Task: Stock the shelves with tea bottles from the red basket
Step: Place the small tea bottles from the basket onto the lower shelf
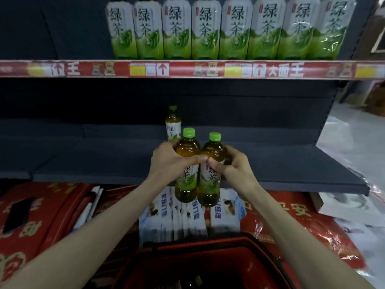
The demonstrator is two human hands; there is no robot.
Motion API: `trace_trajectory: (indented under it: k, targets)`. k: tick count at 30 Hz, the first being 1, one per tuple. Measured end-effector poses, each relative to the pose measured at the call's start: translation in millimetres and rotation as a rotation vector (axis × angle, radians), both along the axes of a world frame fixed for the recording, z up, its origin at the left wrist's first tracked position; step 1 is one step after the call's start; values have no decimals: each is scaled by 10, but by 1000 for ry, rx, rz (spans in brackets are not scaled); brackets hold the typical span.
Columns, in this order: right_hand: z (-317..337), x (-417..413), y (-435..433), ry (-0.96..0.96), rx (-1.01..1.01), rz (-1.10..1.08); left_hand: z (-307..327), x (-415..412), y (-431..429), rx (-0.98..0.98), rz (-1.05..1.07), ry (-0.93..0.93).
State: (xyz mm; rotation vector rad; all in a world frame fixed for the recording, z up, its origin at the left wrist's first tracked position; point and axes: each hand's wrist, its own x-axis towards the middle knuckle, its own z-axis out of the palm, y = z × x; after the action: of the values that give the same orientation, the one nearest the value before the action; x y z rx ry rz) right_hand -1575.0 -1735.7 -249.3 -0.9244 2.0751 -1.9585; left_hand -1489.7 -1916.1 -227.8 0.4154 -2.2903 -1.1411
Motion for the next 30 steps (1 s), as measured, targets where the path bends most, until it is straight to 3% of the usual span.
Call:
trace_trajectory:
  k: [7,19,22,25,27,30]
  targets:
    - [101,-543,-313,40,-3,-69,21,-631,-233,109,-19,41]
    - [-23,-1021,-591,54,-64,-65,-239,-1143,-535,65,-26,112]
    - [-155,-1009,-517,15,111,-77,-307,-1010,-563,76,-127,103]
    - [-396,-921,-457,8,402,-170,-583,-857,-629,92,-81,-111]
    - [-541,-877,-457,30,462,-246,-806,-815,-659,86,-13,-226]
    - [-656,-889,-507,33,453,-304,-984,-874,-692,74,45,-218]
